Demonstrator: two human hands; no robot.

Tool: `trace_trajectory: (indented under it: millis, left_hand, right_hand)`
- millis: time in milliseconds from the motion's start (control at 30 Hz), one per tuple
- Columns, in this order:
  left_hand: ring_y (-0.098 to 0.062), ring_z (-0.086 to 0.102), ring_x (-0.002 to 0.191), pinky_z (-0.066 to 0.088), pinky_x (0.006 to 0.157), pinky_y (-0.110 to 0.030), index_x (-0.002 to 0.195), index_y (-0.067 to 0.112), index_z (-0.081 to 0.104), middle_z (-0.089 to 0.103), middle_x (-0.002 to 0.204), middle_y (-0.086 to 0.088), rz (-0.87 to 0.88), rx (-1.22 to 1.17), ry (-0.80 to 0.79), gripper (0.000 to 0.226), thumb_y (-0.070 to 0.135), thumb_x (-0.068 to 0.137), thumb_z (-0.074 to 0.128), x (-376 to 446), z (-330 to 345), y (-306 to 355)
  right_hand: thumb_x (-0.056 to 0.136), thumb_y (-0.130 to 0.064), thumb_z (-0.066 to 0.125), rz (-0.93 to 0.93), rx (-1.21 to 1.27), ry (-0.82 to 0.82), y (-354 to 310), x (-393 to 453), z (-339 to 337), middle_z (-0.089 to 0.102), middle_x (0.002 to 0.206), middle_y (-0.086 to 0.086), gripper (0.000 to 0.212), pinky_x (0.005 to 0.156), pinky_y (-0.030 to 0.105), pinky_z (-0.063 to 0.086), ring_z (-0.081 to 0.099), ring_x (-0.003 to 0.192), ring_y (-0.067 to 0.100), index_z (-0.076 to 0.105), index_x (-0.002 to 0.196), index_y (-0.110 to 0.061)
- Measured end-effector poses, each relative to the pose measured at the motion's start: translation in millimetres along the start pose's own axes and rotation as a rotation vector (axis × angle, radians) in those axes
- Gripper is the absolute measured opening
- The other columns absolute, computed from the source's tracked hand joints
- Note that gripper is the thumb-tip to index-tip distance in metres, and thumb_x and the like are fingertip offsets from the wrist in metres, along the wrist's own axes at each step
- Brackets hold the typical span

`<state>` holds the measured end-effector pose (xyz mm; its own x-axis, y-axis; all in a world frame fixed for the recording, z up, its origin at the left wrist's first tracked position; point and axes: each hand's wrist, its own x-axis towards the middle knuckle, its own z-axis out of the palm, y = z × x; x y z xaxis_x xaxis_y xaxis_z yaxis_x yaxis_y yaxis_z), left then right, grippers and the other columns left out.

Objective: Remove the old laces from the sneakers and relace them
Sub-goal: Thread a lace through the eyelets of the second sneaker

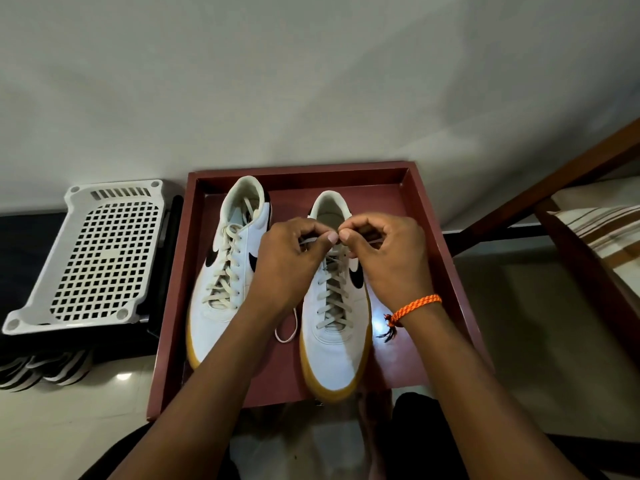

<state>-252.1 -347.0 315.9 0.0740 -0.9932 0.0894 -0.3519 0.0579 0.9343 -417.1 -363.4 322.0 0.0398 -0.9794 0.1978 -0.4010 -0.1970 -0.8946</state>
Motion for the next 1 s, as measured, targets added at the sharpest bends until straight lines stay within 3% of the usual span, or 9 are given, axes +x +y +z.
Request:
trace_trajectory:
  millis: [133,267,333,533,733,867,1000]
  left_hand:
    - [-0.006,0.067,0.079,0.053,0.071,-0.029,0.092,0.030,0.081,0.070,0.087,0.013,0.017,0.144,0.025,0.006,0.026,0.097,0.078,0,3,0]
    - [-0.011,0.057,0.081,0.034,0.055,-0.024,0.094,0.022,0.079,0.058,0.089,0.011,0.192,0.701,0.096,0.010,0.025,0.099,0.072,-7,4,3]
    - [-0.017,0.059,0.087,0.044,0.056,-0.031,0.095,0.018,0.077,0.061,0.094,0.007,0.265,0.805,0.072,0.011,0.024,0.099,0.069,-10,9,4]
    - [-0.016,0.061,0.092,0.055,0.062,-0.041,0.092,0.023,0.077,0.062,0.095,0.011,0.231,0.748,0.052,0.012,0.027,0.099,0.069,-4,9,1]
    - [-0.020,0.060,0.090,0.055,0.060,-0.042,0.093,0.017,0.075,0.063,0.095,0.005,0.235,0.861,0.031,0.010,0.020,0.098,0.067,-4,13,2]
    - [-0.020,0.061,0.091,0.047,0.060,-0.034,0.096,0.017,0.073,0.065,0.097,0.003,0.222,0.892,0.032,0.017,0.029,0.100,0.062,-7,17,4]
    - [-0.018,0.065,0.088,0.056,0.066,-0.039,0.091,0.021,0.077,0.067,0.094,0.008,0.091,0.662,0.028,0.011,0.028,0.097,0.071,-3,20,-3]
  right_hand:
    - [0.091,-0.010,0.076,0.036,-0.073,0.050,-3,-2,1,0.075,0.078,-0.010,0.009,0.070,0.035,0.063,0.072,0.074,0.006,0.080,0.087,-0.017]
    - [0.089,-0.010,0.073,0.170,-0.253,0.057,5,-2,-1,0.071,0.070,-0.012,0.015,0.067,0.034,0.062,0.067,0.066,0.004,0.077,0.079,-0.021]
    - [0.091,-0.011,0.072,0.214,-0.279,0.022,7,-2,-3,0.071,0.071,-0.011,0.015,0.068,0.033,0.062,0.068,0.067,0.005,0.077,0.080,-0.021]
    - [0.090,-0.009,0.075,0.307,-0.238,-0.132,9,-3,-6,0.073,0.071,-0.009,0.018,0.064,0.026,0.059,0.069,0.065,0.004,0.073,0.081,-0.024]
    - [0.091,-0.012,0.077,0.335,-0.235,-0.163,10,-3,-6,0.074,0.076,-0.009,0.016,0.062,0.020,0.052,0.070,0.068,0.004,0.073,0.083,-0.025]
    - [0.091,-0.014,0.077,0.353,-0.239,-0.187,10,-3,-6,0.075,0.078,-0.008,0.013,0.062,0.019,0.051,0.071,0.070,0.006,0.074,0.085,-0.025]
    - [0.091,-0.015,0.077,0.350,-0.260,-0.184,10,-3,-7,0.074,0.078,-0.007,0.013,0.062,0.027,0.054,0.070,0.072,0.010,0.072,0.083,-0.025]
